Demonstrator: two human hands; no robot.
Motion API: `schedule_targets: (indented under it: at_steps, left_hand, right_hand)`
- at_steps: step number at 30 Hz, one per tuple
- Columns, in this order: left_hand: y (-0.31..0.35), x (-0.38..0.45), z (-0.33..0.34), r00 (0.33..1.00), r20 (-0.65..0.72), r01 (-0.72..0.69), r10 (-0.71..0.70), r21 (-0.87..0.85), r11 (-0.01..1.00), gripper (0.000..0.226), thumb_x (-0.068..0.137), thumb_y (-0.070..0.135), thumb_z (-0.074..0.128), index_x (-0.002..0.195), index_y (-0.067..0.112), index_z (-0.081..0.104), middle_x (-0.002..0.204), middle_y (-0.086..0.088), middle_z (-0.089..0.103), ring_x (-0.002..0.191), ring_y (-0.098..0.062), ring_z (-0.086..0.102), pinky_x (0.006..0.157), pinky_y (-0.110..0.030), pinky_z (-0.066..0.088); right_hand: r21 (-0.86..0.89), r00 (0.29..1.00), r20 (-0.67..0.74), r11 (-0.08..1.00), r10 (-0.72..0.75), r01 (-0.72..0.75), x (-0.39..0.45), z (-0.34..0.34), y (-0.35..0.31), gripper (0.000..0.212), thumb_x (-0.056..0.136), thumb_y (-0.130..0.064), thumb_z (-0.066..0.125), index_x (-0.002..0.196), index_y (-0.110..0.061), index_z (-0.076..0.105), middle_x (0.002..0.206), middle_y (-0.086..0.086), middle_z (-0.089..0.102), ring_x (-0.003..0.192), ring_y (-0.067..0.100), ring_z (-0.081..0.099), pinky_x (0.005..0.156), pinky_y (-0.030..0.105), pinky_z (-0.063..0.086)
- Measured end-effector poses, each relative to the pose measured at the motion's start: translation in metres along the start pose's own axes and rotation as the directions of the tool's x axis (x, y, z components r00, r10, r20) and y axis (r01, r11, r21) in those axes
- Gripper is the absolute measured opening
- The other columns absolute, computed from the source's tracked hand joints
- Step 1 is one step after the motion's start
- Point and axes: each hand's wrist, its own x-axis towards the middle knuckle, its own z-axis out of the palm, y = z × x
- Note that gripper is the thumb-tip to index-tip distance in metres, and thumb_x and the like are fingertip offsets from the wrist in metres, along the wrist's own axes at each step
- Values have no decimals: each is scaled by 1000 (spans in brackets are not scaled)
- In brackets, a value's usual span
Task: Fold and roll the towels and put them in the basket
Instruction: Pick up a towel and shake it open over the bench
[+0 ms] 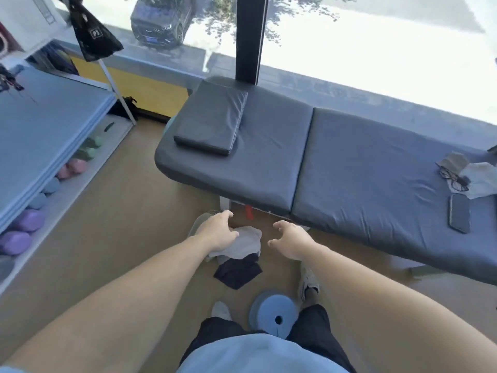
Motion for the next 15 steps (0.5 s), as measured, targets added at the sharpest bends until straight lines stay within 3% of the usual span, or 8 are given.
schedule_targets:
  at_steps: [9,15]
  left_hand:
    - [25,61,10,957,-53,268,-287,-226,937,62,93,40,62,149,27,39,151,4,48,128,-22,55,102,-36,46]
    - [61,87,50,932,31,354,-362,-303,885,60,92,41,63,146,28,42,148,-2,52,129,-28,53,104,-40,46]
  right_hand:
    - [-242,966,193,946,-170,215,108,-59,4,57,96,-26,58,151,-22,43,152,2,48,138,24,47,111,34,40]
    - [-310,936,310,914,-164,263,165,-80,26,48,94,-23,55,141,-20,51,140,5,57,126,28,55,102,36,48]
